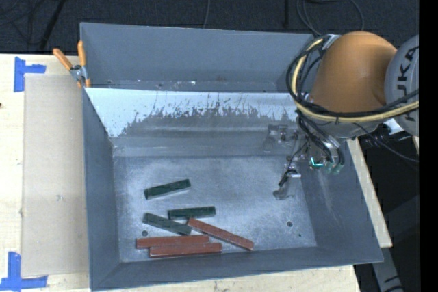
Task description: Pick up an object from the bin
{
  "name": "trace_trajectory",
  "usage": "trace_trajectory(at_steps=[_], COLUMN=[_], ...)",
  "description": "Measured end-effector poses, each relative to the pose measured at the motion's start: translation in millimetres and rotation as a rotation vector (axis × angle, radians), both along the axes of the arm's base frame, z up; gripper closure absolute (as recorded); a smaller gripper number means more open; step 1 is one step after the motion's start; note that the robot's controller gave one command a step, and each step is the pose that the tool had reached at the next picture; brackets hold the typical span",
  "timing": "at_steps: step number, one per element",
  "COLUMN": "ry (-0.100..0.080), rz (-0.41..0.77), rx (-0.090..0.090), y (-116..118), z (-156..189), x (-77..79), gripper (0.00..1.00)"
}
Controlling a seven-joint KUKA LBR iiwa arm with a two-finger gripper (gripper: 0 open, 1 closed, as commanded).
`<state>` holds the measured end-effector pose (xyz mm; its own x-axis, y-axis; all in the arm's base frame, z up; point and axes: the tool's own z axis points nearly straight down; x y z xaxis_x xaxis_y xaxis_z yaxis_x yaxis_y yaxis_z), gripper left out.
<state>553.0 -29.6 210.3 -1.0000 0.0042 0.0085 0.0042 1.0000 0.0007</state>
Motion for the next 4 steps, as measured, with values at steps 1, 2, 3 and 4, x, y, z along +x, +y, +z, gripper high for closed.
trace_trajectory(at_steps=[1, 2, 3, 4], ry=[0.0, -0.006, -0.01, -0.014], rz=[0.108, 0.437, 0.223, 0.229], rx=[0.002, 0.002, 0.0, 0.0], y=[62.6, 135.2, 118.5, 133.8], z=[-105.4, -140.8, -140.2, -137.5], x=[-8.6, -14.8, 2.9, -12.3], gripper=[0.0, 0.0, 0.0, 0.0])
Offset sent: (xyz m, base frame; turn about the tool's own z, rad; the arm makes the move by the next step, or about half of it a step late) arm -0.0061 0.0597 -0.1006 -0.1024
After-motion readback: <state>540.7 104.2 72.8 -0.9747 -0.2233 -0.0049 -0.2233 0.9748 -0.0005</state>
